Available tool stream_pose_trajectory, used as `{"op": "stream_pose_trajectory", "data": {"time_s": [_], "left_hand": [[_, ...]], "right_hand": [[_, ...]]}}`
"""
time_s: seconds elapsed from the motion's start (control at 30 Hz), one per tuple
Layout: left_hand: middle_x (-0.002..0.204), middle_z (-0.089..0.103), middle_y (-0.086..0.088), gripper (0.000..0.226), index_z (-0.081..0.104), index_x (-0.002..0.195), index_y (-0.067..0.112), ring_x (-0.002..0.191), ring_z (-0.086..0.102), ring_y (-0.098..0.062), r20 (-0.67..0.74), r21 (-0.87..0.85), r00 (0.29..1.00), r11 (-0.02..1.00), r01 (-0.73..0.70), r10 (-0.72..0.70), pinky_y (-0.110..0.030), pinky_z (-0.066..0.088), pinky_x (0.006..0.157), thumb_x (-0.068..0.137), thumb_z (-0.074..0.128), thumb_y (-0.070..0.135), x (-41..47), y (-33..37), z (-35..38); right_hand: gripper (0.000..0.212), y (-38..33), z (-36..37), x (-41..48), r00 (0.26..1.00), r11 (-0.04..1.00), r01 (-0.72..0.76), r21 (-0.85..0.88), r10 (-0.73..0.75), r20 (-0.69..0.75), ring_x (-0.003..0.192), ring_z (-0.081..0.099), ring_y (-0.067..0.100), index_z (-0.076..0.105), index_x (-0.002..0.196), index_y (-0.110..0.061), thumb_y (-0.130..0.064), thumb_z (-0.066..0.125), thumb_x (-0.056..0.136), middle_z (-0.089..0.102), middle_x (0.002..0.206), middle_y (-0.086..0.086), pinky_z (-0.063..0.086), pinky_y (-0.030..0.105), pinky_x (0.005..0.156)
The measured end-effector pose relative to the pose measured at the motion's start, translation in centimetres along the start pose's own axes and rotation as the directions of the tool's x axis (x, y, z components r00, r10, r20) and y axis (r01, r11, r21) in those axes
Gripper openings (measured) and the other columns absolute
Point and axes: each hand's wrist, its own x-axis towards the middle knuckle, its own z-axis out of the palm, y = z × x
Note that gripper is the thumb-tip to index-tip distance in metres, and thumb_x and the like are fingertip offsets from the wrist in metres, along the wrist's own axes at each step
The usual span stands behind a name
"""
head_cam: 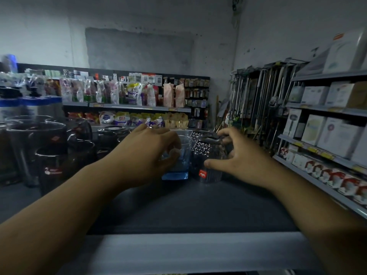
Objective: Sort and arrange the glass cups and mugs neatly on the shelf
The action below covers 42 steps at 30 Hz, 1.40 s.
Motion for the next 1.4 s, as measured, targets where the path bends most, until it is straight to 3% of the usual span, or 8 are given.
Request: {"op": "stream_pose_trajectory", "data": {"time_s": [0.2, 0.37, 0.63, 0.77, 0.87, 1.1, 1.27, 1.4], "left_hand": [[0.098, 0.064, 0.016, 0.018, 0.061, 0.105, 0.033, 0.083, 0.059, -0.007, 0.028, -0.051, 0.999, 0.998, 0.033, -0.031, -0.038, 0.043, 0.090, 0.098, 0.049, 0.044, -0.1, 0.1, -0.2], [0.096, 0.066, 0.019, 0.011, 0.060, 0.104, 0.035, 0.086, 0.060, -0.007, 0.007, -0.038, 0.999, 0.998, 0.041, -0.041, -0.042, 0.038, 0.097, 0.099, 0.053, 0.043, -0.2, 0.3, -0.3], [0.088, 0.061, 0.021, 0.023, 0.067, 0.094, 0.038, 0.094, 0.050, -0.012, -0.027, 0.136, 0.998, 0.989, 0.062, -0.058, -0.036, 0.022, 0.084, 0.089, 0.054, 0.056, 0.4, 0.4, -2.1], [0.098, 0.070, 0.023, 0.017, 0.068, 0.101, 0.039, 0.092, 0.060, -0.004, 0.188, 0.105, 0.978, 0.992, 0.070, -0.088, -0.037, 0.041, 0.099, 0.094, 0.059, 0.052, 1.7, 0.4, -3.3], [0.104, 0.072, 0.016, 0.011, 0.071, 0.102, 0.036, 0.088, 0.064, -0.004, 0.269, 0.004, 0.955, 0.992, 0.130, -0.126, -0.039, 0.059, 0.085, 0.096, 0.064, 0.041, 2.1, 0.7, -3.5], [0.100, 0.070, 0.017, 0.011, 0.069, 0.101, 0.038, 0.084, 0.062, -0.004, 0.253, 0.004, 0.962, 0.994, 0.106, -0.103, -0.041, 0.059, 0.077, 0.095, 0.062, 0.044, 0.7, 1.8, -4.7], [0.086, 0.064, 0.022, 0.013, 0.069, 0.099, 0.037, 0.073, 0.057, 0.011, 0.239, -0.082, 0.969, 0.994, 0.076, -0.055, -0.013, 0.044, 0.063, 0.094, 0.059, 0.044, -1.8, 3.3, -7.1], [0.086, 0.063, 0.024, 0.034, 0.069, 0.106, 0.034, 0.075, 0.062, 0.009, 0.185, -0.201, 0.972, 0.963, 0.179, -0.142, -0.012, 0.045, 0.059, 0.090, 0.049, 0.057, -1.7, 3.0, -8.7]], "right_hand": [[0.088, 0.5, 0.5, 0.4, 0.999, 1.000, 0.001, -0.020, -0.002, -0.044, 0.093, 0.058, 0.013, 0.047, 0.133, -0.032, -0.072, 0.079, 0.062, 0.062, 0.122, -0.004, 0.049, 0.032, 0.077], [0.084, 0.4, 0.6, 0.3, 0.998, 1.000, 0.023, -0.019, -0.024, -0.051, 0.095, 0.055, 0.012, 0.046, 0.136, -0.028, -0.063, 0.082, 0.069, 0.061, 0.122, -0.003, 0.042, 0.027, 0.076], [0.083, 0.0, 0.4, 0.0, 0.998, 0.994, 0.052, -0.098, -0.054, -0.019, 0.117, 0.056, 0.018, 0.040, 0.141, -0.031, -0.068, 0.073, 0.075, 0.049, 0.142, -0.005, 0.051, 0.042, 0.099], [0.085, -0.2, 0.4, -0.1, 0.996, 0.987, 0.084, -0.135, -0.085, 0.000, 0.129, 0.049, 0.020, 0.036, 0.145, -0.031, -0.070, 0.069, 0.078, 0.040, 0.148, -0.006, 0.047, 0.045, 0.105], [0.084, -0.4, 0.4, -0.2, 0.991, 0.974, 0.128, -0.185, -0.132, -0.013, 0.134, 0.041, 0.018, 0.036, 0.148, -0.029, -0.072, 0.063, 0.081, 0.040, 0.147, -0.006, 0.041, 0.042, 0.109], [0.064, -1.7, -0.1, -0.3, 0.923, 0.907, 0.332, -0.260, -0.369, -0.106, 0.125, 0.039, 0.015, 0.051, 0.138, -0.026, -0.066, 0.053, 0.088, 0.048, 0.135, -0.006, 0.038, 0.038, 0.104], [0.039, -3.7, -0.2, 1.4, 0.920, 0.907, 0.365, -0.210, -0.385, -0.066, 0.118, 0.042, 0.013, 0.056, 0.132, -0.025, -0.045, 0.057, 0.098, 0.053, 0.128, -0.008, 0.036, 0.032, 0.095], [0.028, -5.2, -0.1, 4.4, 0.922, 0.898, 0.386, -0.209, -0.381, 0.063, 0.111, 0.050, 0.013, 0.064, 0.123, -0.020, -0.032, 0.061, 0.098, 0.061, 0.123, 0.000, 0.045, 0.035, 0.094]]}}
